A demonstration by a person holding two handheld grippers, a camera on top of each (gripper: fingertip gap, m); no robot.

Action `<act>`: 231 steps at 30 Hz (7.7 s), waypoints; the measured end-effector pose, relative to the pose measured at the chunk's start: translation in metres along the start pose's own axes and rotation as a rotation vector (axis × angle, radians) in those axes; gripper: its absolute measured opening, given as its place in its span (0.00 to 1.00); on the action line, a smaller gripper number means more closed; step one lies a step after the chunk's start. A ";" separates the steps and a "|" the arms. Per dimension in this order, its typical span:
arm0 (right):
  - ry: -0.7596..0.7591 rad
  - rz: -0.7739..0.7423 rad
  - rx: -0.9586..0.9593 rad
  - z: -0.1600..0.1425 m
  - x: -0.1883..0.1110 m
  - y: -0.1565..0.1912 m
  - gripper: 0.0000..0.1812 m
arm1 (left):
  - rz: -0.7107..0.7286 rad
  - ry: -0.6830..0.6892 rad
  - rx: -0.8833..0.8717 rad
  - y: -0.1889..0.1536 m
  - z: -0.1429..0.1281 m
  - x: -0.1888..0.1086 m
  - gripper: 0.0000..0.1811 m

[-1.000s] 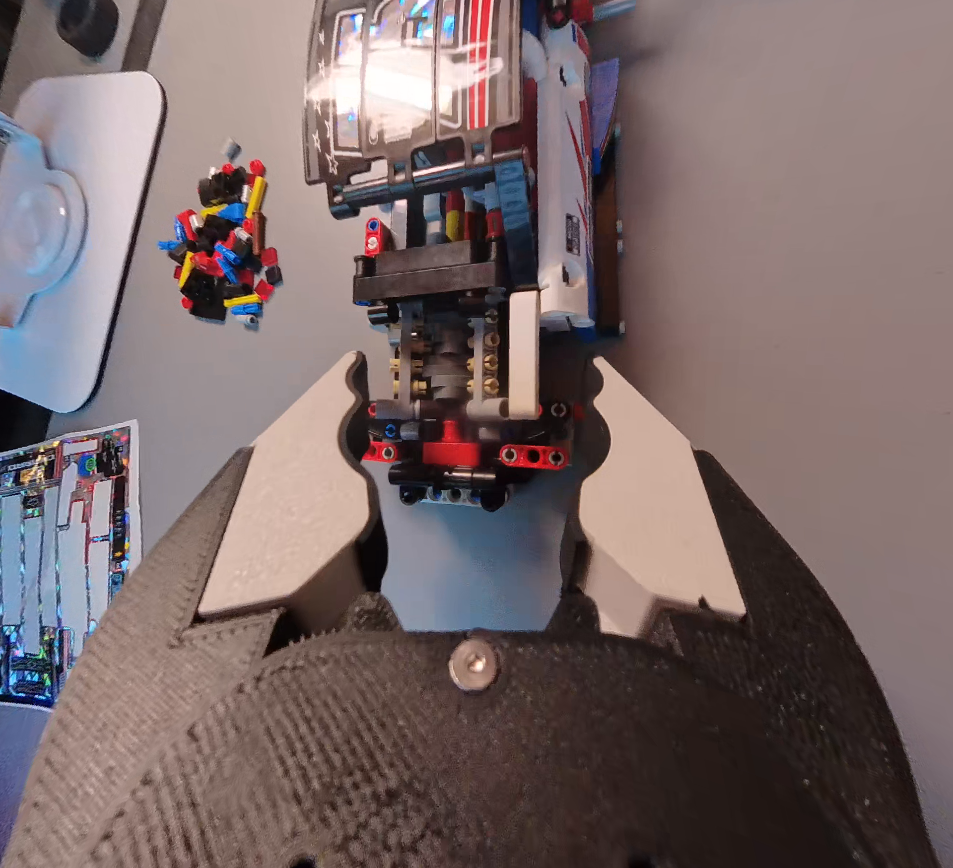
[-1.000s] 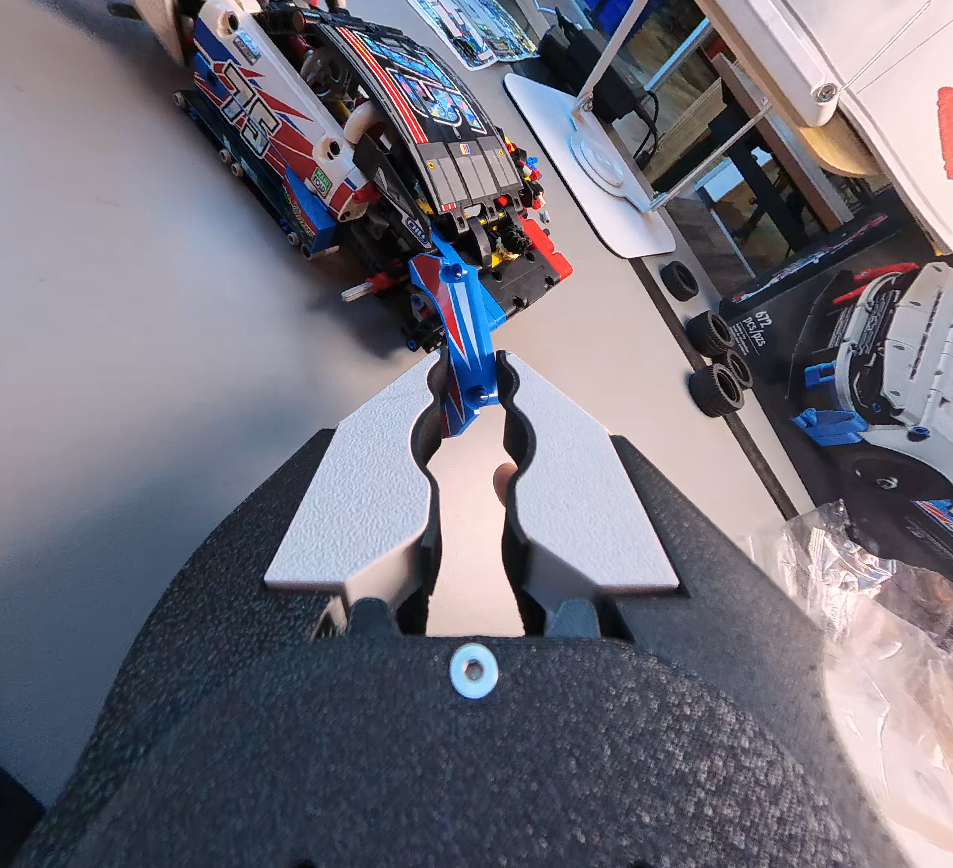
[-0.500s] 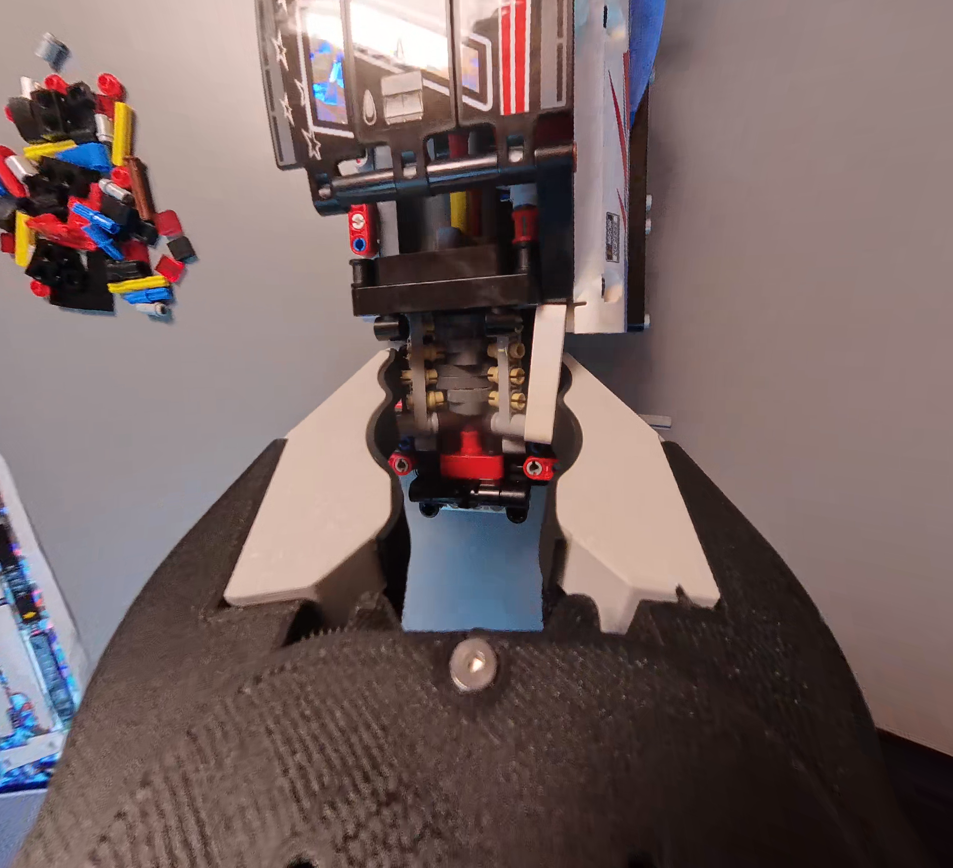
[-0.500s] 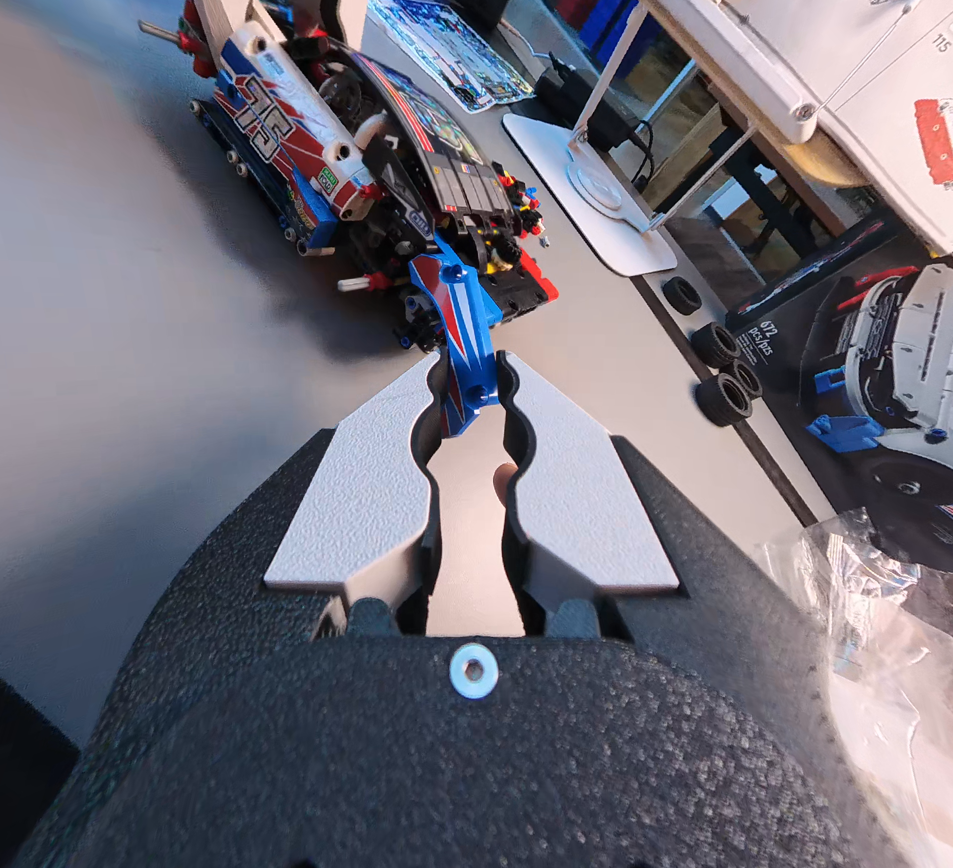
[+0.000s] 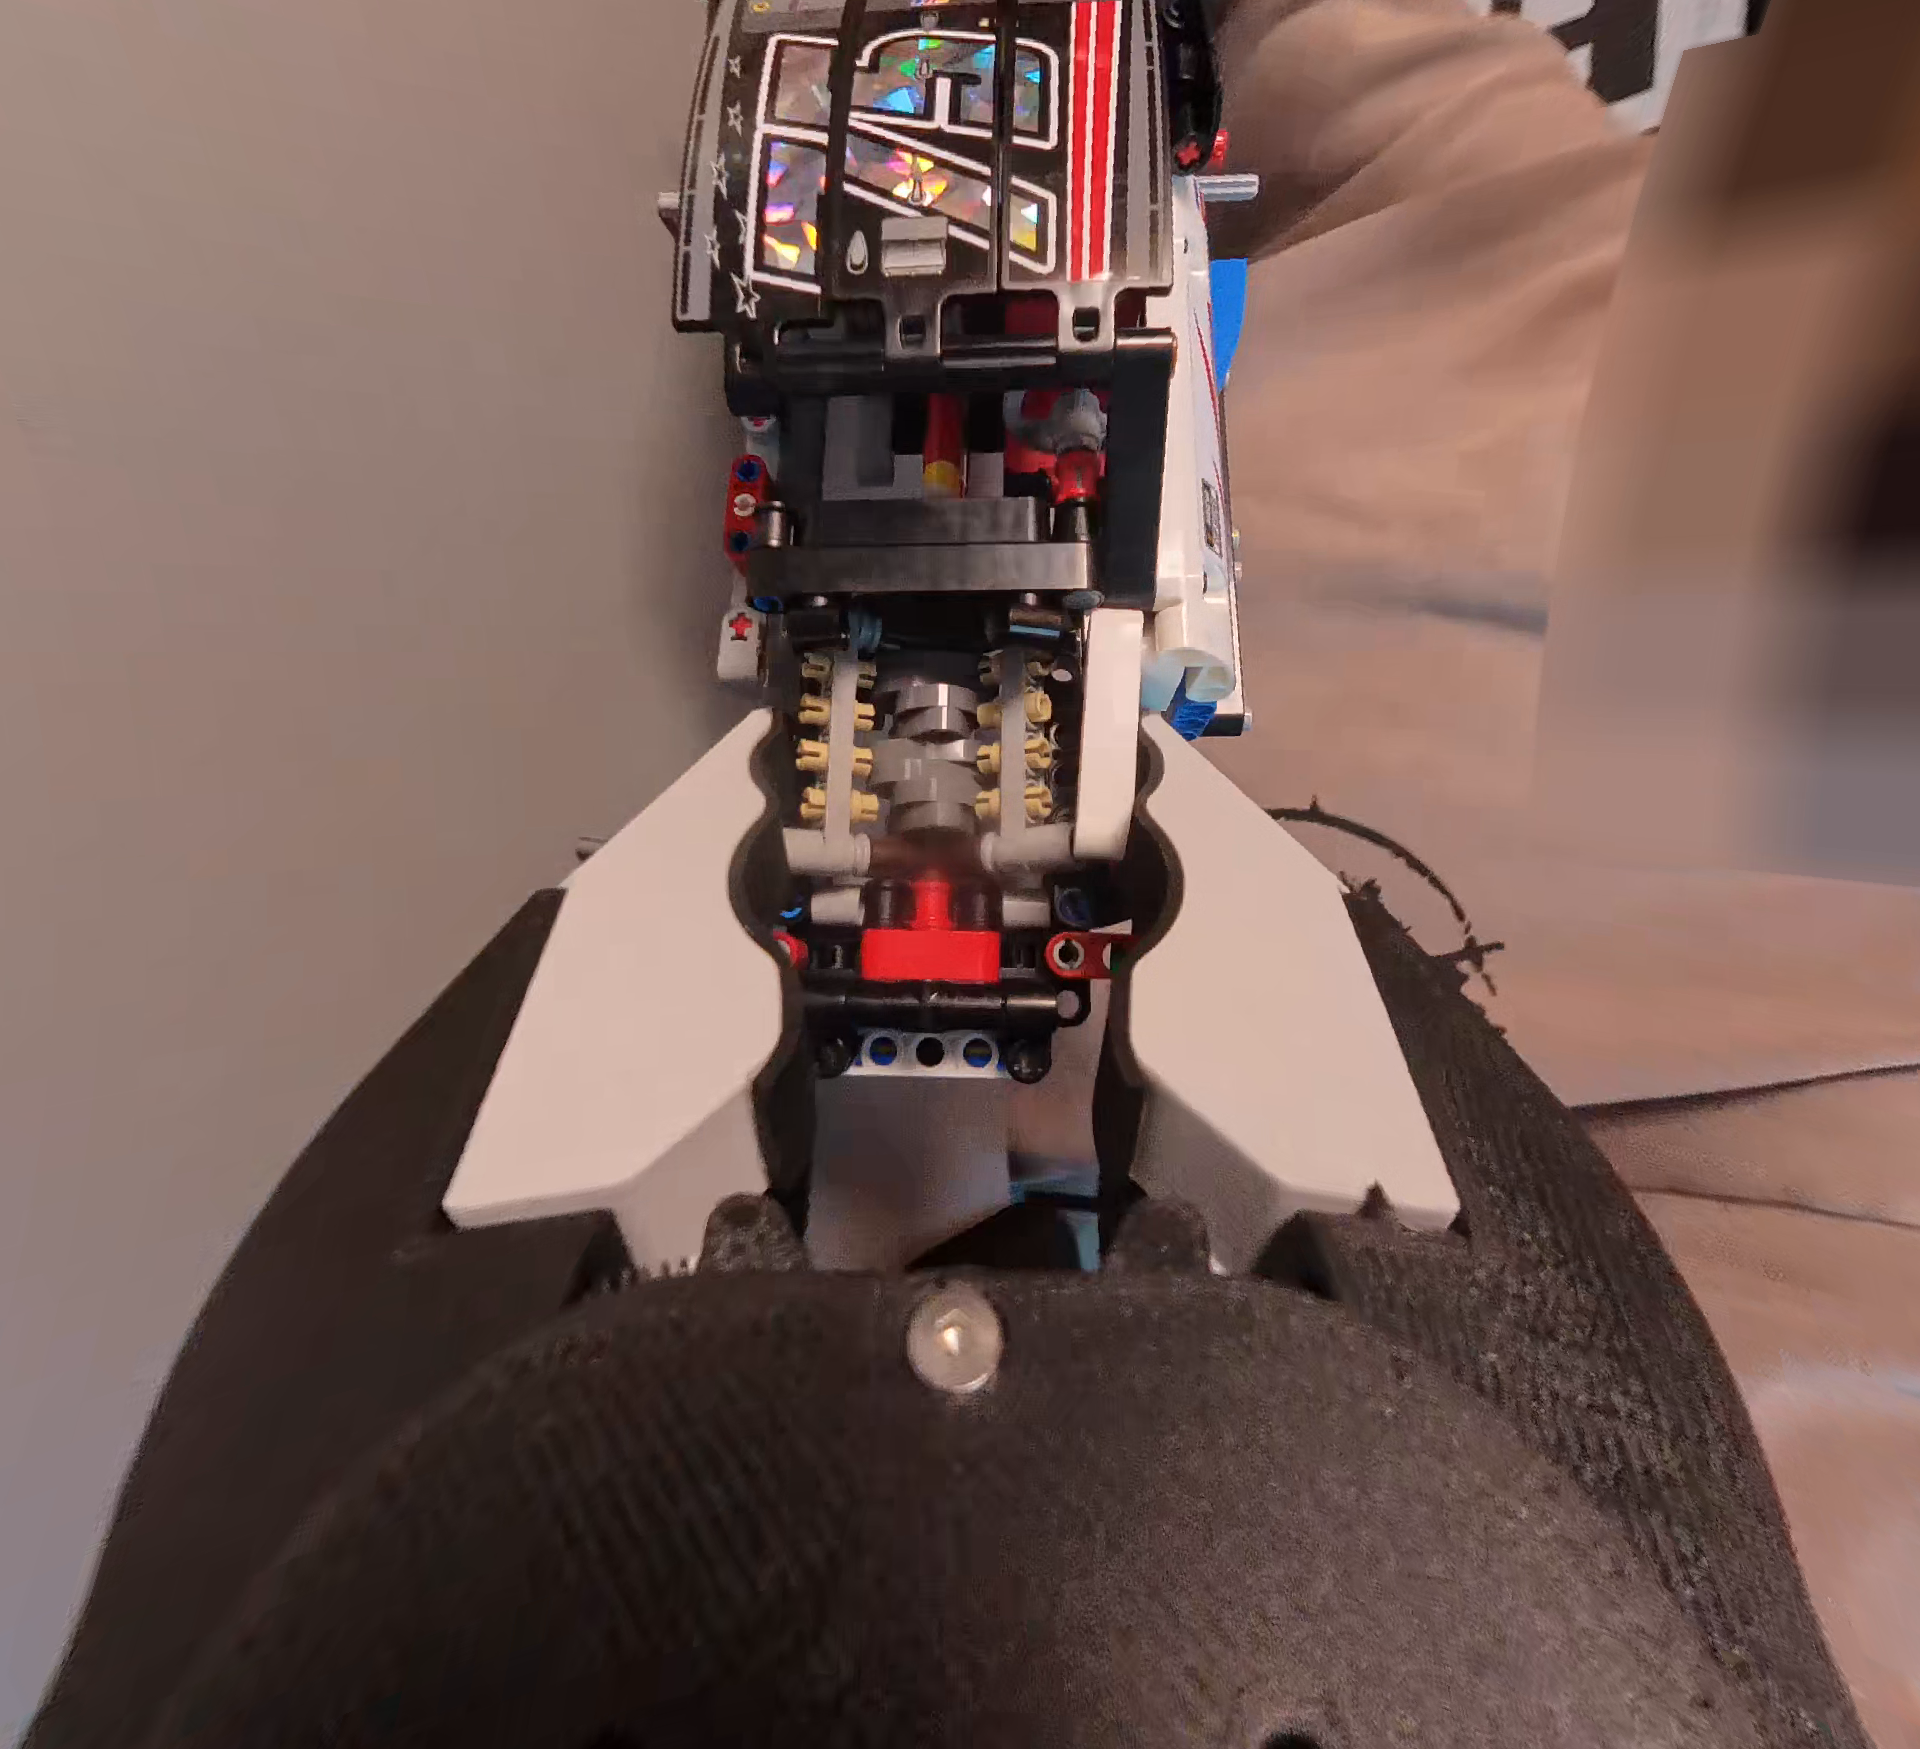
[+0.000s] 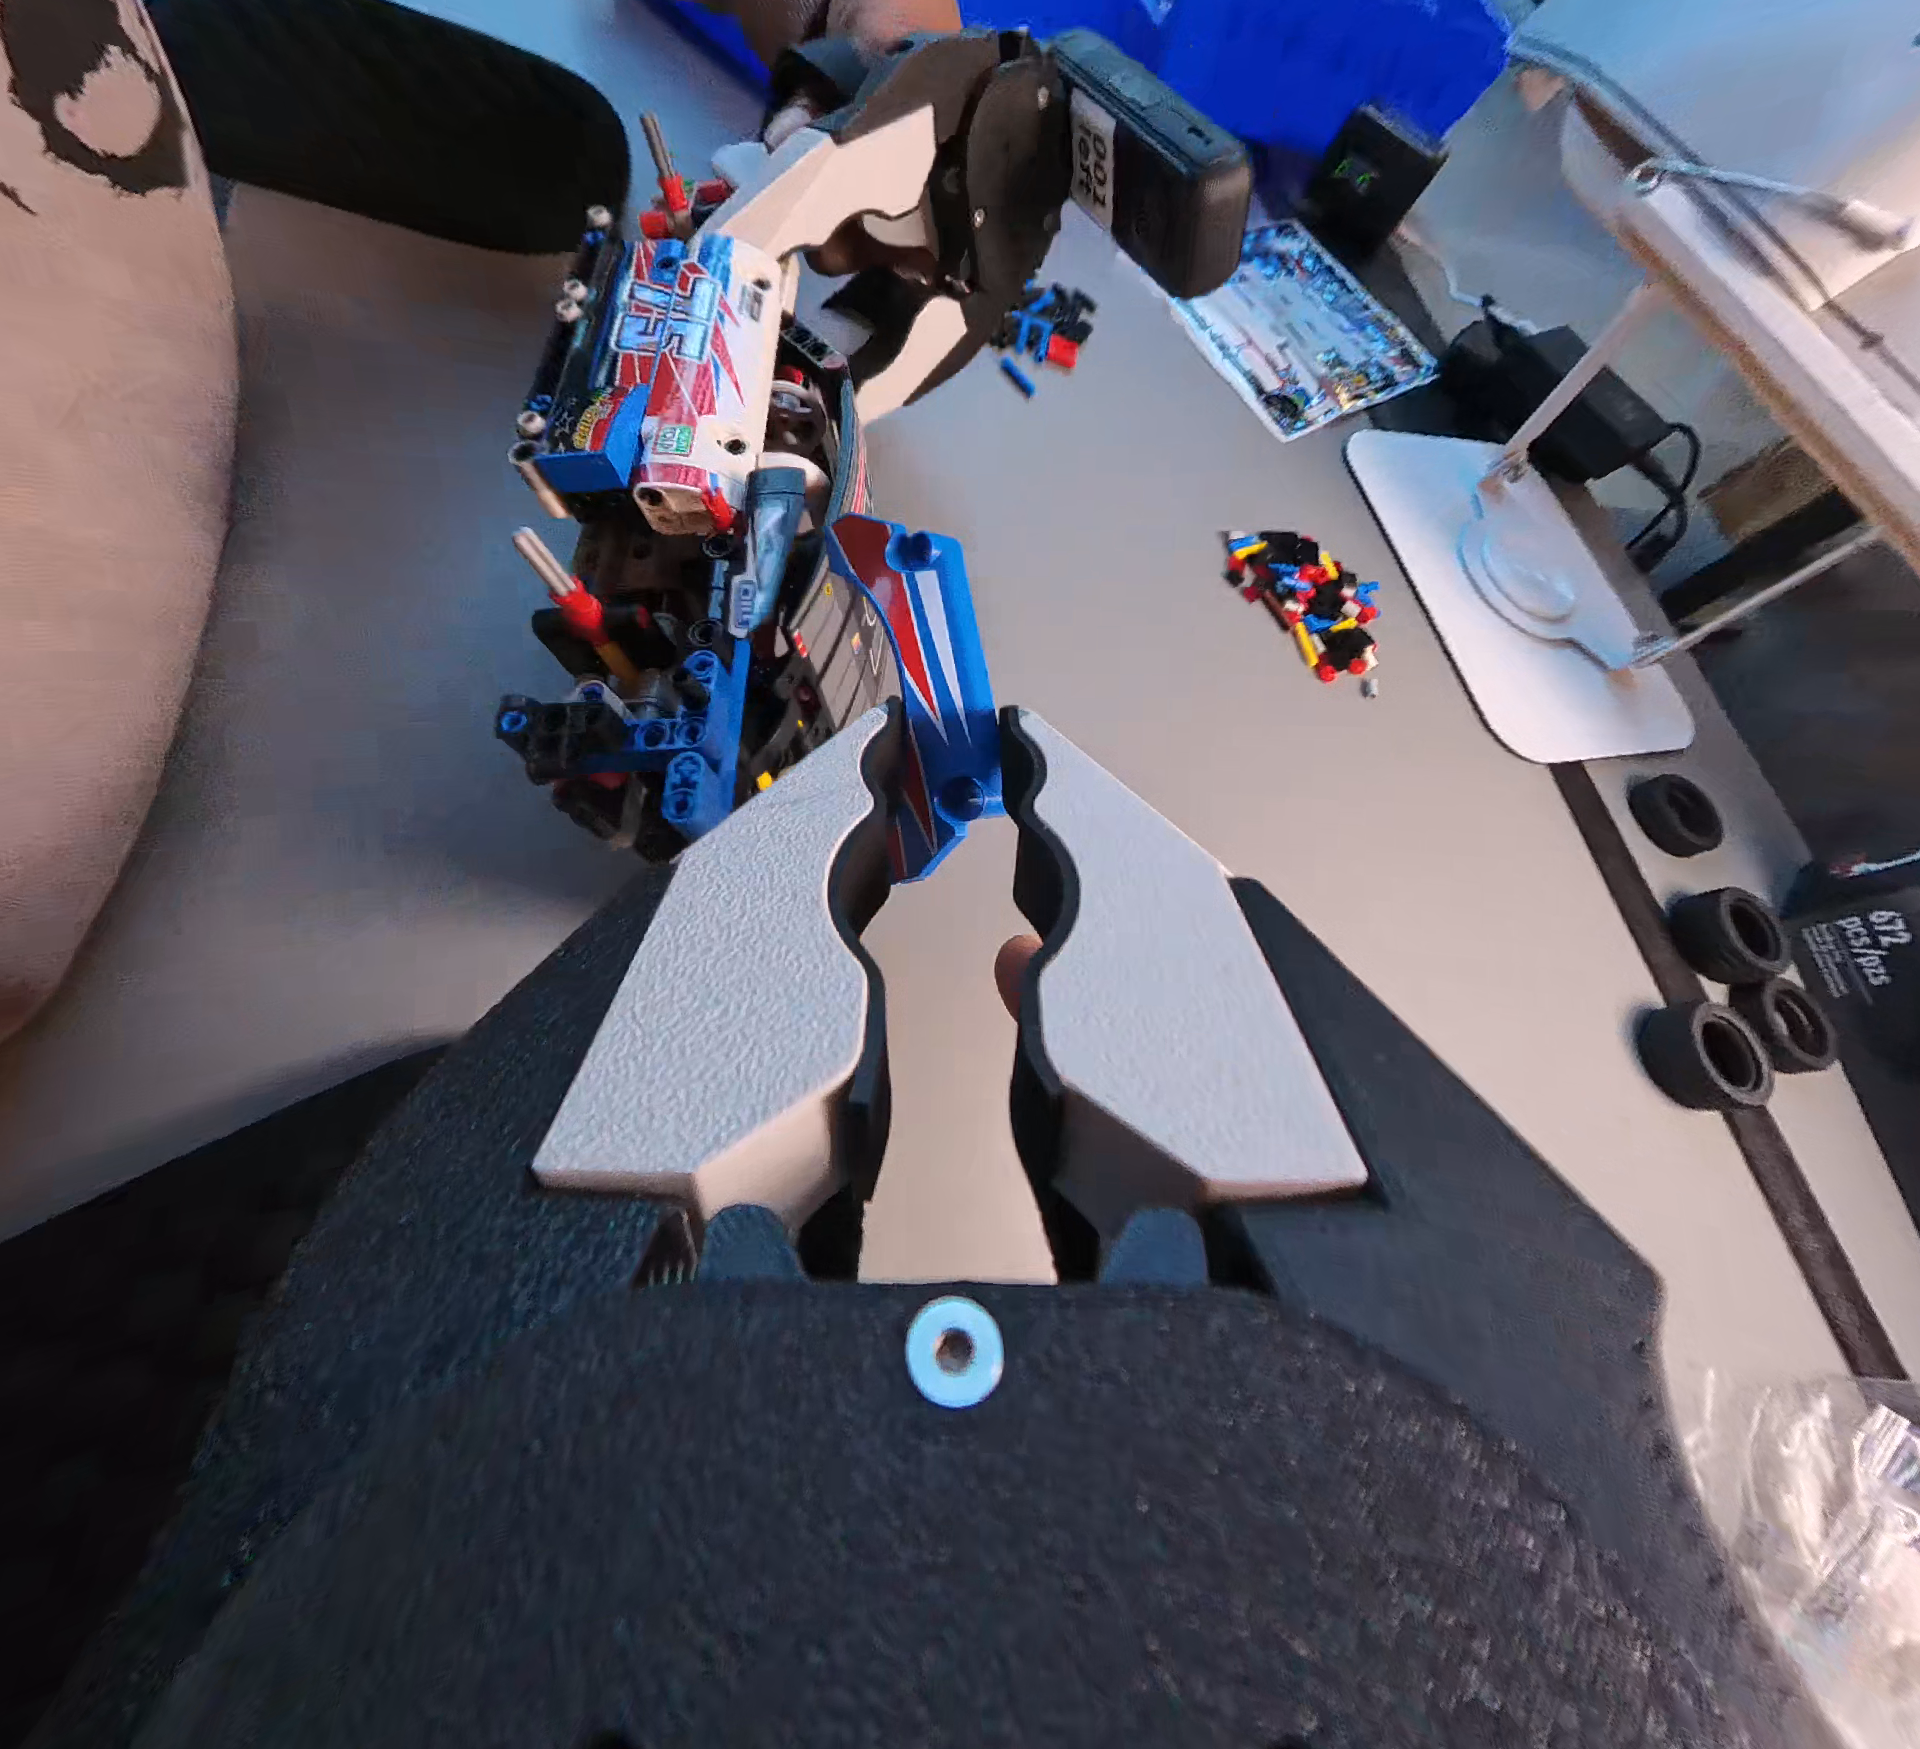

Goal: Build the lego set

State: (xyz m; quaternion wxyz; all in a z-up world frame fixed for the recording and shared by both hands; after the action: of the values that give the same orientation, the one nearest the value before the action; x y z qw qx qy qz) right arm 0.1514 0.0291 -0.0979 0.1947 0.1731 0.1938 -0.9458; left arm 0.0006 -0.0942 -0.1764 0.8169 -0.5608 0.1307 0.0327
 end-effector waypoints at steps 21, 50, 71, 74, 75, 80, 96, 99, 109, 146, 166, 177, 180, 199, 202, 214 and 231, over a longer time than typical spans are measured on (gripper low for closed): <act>0.231 0.144 0.266 -0.010 0.024 -0.022 0.08 | -0.040 -0.312 -0.030 0.018 0.008 -0.006 0.13; 0.017 -0.022 0.347 -0.006 0.003 -0.038 0.08 | 0.802 -0.254 0.426 0.025 0.059 -0.019 0.27; 0.183 0.122 0.466 -0.005 0.033 -0.026 0.08 | 1.252 0.112 1.297 -0.015 0.048 0.017 0.19; 0.236 0.192 0.527 -0.010 0.046 -0.028 0.08 | 1.227 0.102 1.286 -0.015 0.047 0.016 0.19; 0.249 0.221 0.546 -0.011 0.049 -0.029 0.08 | 1.211 0.098 1.274 -0.015 0.047 0.016 0.19; 0.281 0.364 0.657 -0.017 0.059 -0.041 0.08 | 1.045 0.022 1.147 -0.021 0.048 0.015 0.22; 0.408 0.562 0.665 -0.039 0.078 -0.035 0.08 | 0.606 -0.071 0.658 -0.022 0.071 -0.015 0.25; 0.407 0.570 0.666 -0.039 0.079 -0.033 0.08 | 0.628 0.041 0.622 0.001 0.066 -0.020 0.29; 0.384 0.548 0.696 -0.044 0.077 -0.032 0.08 | 0.682 0.050 0.735 0.011 0.069 -0.018 0.17; 0.054 -0.019 0.766 -0.087 0.017 0.018 0.08 | 1.435 0.219 1.606 0.036 -0.003 0.047 0.07; 0.000 -0.014 0.756 -0.081 -0.012 0.035 0.08 | 0.128 0.208 0.276 0.033 0.091 -0.033 0.15; -0.093 0.003 0.781 -0.084 -0.015 0.027 0.08 | 0.043 0.308 0.217 0.010 0.116 -0.024 0.02; -0.110 0.010 0.772 -0.083 -0.014 0.026 0.08 | 0.059 0.279 0.234 -0.012 0.132 -0.013 0.03; -0.015 -0.101 0.606 -0.086 -0.030 0.051 0.08 | 0.769 0.120 0.849 0.009 0.047 -0.033 0.40; 0.042 -0.129 0.540 -0.090 -0.022 0.056 0.08 | 0.944 0.060 0.955 0.024 0.022 -0.031 0.37; 0.091 -0.170 0.548 -0.088 -0.015 0.051 0.08 | 1.312 0.100 1.356 0.037 0.002 -0.017 0.28; 0.067 -0.135 0.574 -0.085 -0.005 0.048 0.08 | 1.315 0.219 1.447 0.043 0.015 -0.028 0.09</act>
State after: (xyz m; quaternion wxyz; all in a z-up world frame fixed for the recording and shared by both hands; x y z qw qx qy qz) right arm 0.1976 0.0270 -0.1842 0.0681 0.2389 -0.0641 -0.9665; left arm -0.0320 -0.0622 -0.2036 0.7657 0.2593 0.4801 0.3407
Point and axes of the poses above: each gripper's, where its closed fingertips meet, x out along the fingers, z out of its top, y = z × x across the jaws, the point moved 3 cm from there along -x, back along the fingers, and after that the axes turned 6 degrees about -y, right-handed, at the moved point
